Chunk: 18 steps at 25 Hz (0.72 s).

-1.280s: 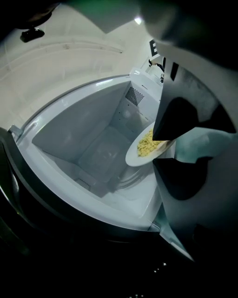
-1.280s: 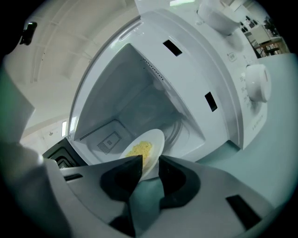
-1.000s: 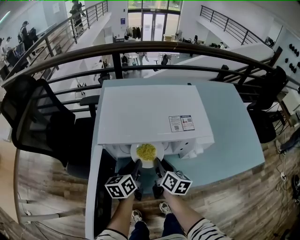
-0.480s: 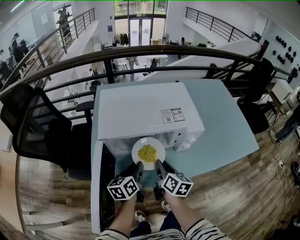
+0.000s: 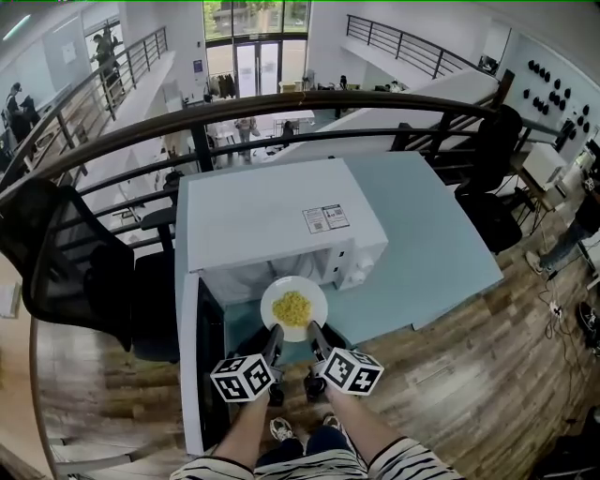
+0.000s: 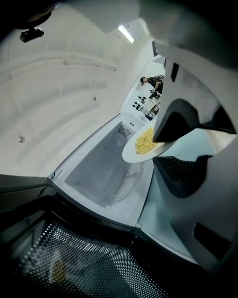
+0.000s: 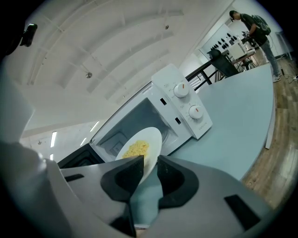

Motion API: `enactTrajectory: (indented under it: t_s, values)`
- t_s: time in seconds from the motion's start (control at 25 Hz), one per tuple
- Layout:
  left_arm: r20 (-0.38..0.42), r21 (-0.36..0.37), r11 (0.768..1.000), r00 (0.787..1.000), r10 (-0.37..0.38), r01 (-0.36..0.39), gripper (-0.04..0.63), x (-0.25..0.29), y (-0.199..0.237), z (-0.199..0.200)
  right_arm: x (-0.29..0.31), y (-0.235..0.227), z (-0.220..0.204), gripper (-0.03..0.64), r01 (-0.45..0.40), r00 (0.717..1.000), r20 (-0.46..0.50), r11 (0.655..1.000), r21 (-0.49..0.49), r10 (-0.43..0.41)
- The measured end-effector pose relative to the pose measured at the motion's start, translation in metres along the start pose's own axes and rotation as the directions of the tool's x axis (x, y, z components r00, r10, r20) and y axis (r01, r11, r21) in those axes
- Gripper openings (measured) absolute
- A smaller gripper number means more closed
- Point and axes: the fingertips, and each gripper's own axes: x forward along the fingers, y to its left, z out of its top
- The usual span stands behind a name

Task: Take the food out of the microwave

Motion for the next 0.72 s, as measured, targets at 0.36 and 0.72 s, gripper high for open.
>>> enactTrajectory:
  t_s: [0.36,0.72]
  values:
    - [-0.004,-0.011,1.0,1.0,-0.008,0.008,0.104,-0.026,-0.029,-0.018,-0.043,-0.001,-0.004,0.101,0.001,1.0,-0.007,1.0,0.023,0.0]
    - [0.028,-0.047,0.999,0.999,0.025,-0.023,0.104,-0.067,-0.058,-0.049,-0.096,0.0,-0.018,0.1,-0.033,0.998,-0.049,0.999,0.001,0.033]
